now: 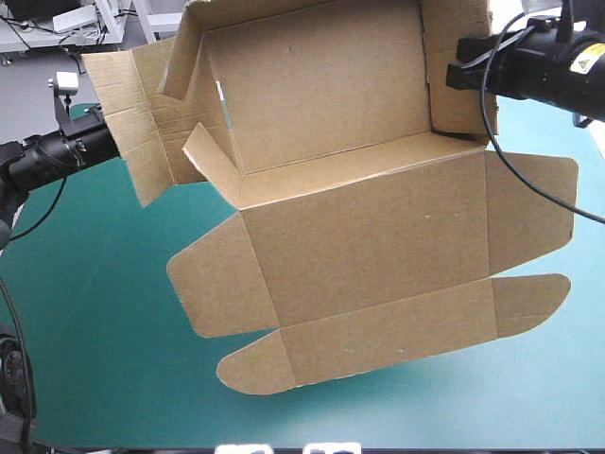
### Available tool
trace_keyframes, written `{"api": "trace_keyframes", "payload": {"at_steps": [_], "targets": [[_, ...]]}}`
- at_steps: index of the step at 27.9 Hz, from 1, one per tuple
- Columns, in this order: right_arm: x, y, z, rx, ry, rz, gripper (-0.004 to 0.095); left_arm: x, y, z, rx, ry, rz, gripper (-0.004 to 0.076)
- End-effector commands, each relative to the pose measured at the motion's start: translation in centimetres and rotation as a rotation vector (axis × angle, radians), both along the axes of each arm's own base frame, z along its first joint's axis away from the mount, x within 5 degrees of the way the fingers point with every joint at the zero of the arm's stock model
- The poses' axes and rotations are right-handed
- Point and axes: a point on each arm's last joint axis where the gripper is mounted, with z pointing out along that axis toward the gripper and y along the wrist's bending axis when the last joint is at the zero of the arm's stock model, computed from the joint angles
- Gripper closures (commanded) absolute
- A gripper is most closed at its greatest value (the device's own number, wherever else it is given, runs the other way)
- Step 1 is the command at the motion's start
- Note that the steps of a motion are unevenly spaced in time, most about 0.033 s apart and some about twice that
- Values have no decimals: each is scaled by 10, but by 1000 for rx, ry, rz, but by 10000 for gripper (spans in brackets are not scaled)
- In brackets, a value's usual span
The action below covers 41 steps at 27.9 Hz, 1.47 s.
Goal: Fold the box
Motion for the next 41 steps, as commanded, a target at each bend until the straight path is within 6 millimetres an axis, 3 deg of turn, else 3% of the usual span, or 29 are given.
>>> {"api": "trace_keyframes", "payload": {"at_steps": [1, 8, 17, 27, 35, 41], "targets": [[2, 2, 14, 87, -101, 5, 909, -27, -14, 37, -78, -88, -106, 733], [29, 9, 1, 114, -63, 54, 908, -33, -21, 44, -83, -91, -124, 733], [44, 12, -8, 106, -43, 59, 908, -33, -30, 43, -74, -91, -147, 718], [48, 11, -10, 89, -46, 46, 908, -35, -37, 43, -72, -80, -173, 386], [49, 8, -11, 62, -52, 23, 908, -39, -60, 49, -121, -79, -249, 372], [57, 8, -17, 58, -31, 11, 908, -44, -63, 55, -162, -76, -260, 372]]}}
